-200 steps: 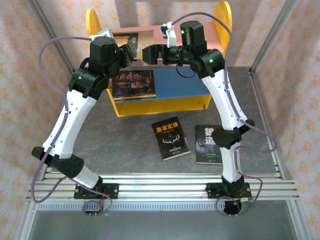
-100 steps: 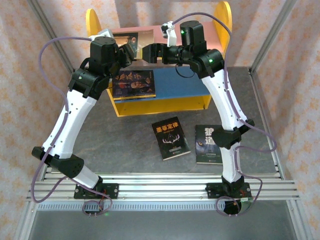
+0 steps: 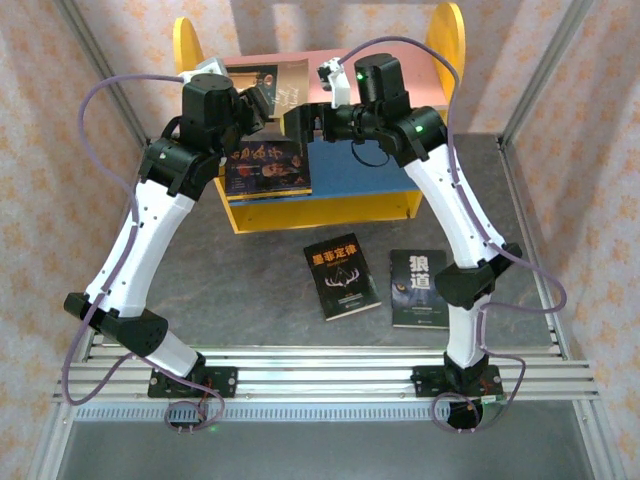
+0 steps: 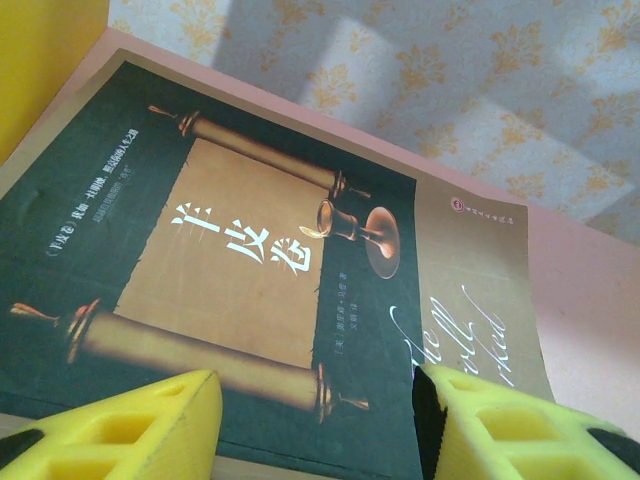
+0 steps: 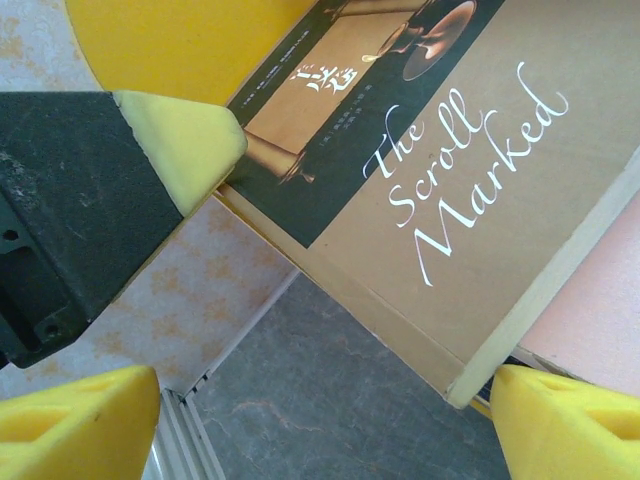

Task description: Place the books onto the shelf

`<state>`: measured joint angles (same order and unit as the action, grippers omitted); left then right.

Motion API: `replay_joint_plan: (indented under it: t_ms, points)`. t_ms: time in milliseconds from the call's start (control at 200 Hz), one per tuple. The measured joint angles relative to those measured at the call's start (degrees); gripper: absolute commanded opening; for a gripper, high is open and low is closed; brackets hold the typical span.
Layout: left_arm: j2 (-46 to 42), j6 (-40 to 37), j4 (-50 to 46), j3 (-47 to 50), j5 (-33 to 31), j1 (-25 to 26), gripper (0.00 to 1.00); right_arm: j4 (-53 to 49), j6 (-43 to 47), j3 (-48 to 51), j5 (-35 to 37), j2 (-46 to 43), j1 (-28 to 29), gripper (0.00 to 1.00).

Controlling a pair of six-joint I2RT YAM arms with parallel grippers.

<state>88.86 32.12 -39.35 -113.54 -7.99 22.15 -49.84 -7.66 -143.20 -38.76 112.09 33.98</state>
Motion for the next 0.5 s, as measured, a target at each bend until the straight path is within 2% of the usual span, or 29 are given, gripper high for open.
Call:
replay_joint_plan:
  t_ms: [501]
  points:
    - [0.0,0.0,0.2,0.13,0.0,0.0,0.52,-4.83,4.79,-8.61,4.15,3.21,0.0,0.91]
